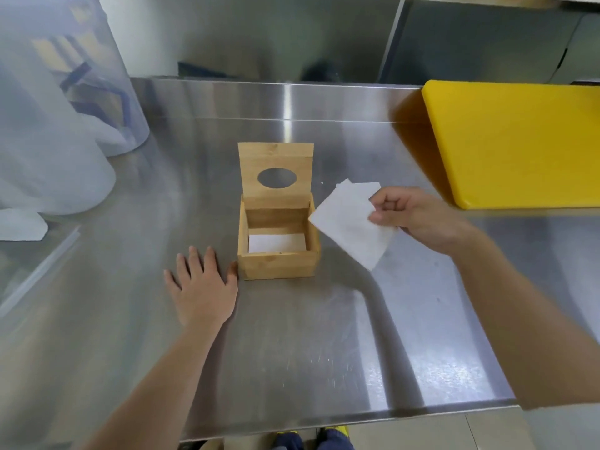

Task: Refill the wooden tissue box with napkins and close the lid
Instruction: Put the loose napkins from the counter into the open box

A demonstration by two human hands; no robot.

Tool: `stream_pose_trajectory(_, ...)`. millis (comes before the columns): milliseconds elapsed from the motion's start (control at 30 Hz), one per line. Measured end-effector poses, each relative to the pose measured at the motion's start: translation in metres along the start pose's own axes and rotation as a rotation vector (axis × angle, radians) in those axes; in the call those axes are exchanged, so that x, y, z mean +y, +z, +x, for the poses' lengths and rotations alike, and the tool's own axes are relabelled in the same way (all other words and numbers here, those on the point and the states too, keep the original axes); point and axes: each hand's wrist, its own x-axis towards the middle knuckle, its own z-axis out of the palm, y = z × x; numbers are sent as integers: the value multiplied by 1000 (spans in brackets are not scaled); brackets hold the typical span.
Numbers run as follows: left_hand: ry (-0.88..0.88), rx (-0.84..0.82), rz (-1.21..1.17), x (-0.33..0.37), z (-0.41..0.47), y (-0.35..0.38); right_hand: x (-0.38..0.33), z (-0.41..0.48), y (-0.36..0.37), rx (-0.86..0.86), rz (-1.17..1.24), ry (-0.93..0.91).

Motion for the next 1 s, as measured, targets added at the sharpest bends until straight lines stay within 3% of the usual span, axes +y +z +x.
stream_pose_trajectory(100,5,8,-7,0,0,-1,-18,15,23,-204,-58,42)
stream_pose_trajectory(167,5,13,-7,0,0,-1,-20,30,38,-252,-208,87)
stream_pose_trajectory(267,-2,10,-7,0,0,1,-16,49,52,-193,-623,69)
stream_pose_trajectory(400,-13,9,0,-1,3,1,-28,62,70,-50,-905,-21)
stream_pose_trajectory(600,1,15,38,1,2,1,-40,73,95,-159,-785,-79)
stream_pose_trajectory(1000,-2,-1,71,4,2,2,-8,108,127,-227,-1081,-130)
